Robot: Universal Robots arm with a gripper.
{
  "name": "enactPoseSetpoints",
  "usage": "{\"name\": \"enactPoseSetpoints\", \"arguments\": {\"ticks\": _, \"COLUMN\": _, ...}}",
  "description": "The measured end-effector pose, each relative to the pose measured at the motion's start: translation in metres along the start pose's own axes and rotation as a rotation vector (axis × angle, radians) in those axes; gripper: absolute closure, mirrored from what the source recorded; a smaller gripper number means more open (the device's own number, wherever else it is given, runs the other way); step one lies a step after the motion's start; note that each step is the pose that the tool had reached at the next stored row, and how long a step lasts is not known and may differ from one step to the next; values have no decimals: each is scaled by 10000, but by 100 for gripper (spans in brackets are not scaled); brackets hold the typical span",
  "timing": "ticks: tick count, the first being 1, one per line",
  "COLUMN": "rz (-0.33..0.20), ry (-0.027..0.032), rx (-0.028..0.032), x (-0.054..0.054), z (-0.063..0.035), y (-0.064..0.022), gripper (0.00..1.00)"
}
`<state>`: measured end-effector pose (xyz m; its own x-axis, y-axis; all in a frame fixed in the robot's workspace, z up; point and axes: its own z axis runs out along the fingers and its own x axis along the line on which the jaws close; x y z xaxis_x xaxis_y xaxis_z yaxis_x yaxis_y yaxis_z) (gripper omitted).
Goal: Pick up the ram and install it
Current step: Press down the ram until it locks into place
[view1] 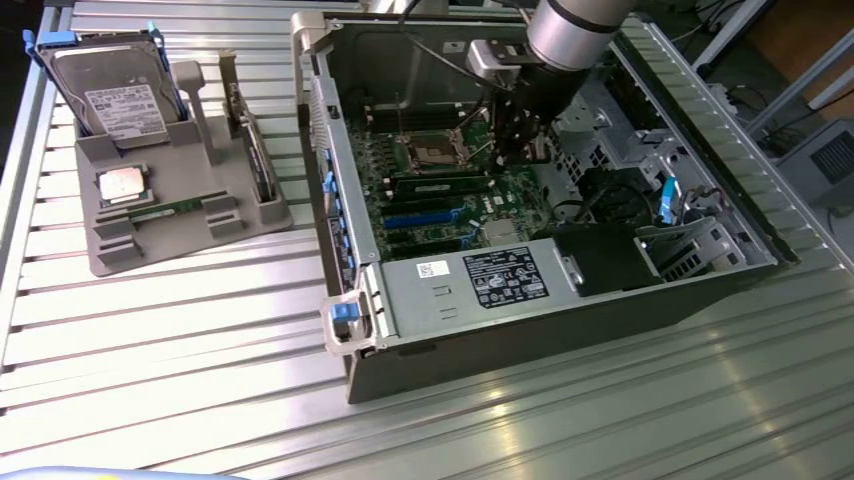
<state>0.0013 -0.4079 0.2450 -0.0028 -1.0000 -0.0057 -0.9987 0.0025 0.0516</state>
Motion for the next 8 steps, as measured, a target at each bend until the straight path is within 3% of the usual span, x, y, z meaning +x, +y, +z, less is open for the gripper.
{"name": "enactPoseSetpoints", "arguments": {"ticks": 4, "rz": 1, "ry": 4, "rx": -1, "x": 1, "z": 39, "y": 422, "gripper": 89}}
{"name": "enactPoseSetpoints", "arguments": {"ticks": 8, "rz": 1, "ry": 5, "rx": -2, "x": 3, "z": 108, "y": 774, "gripper": 89}}
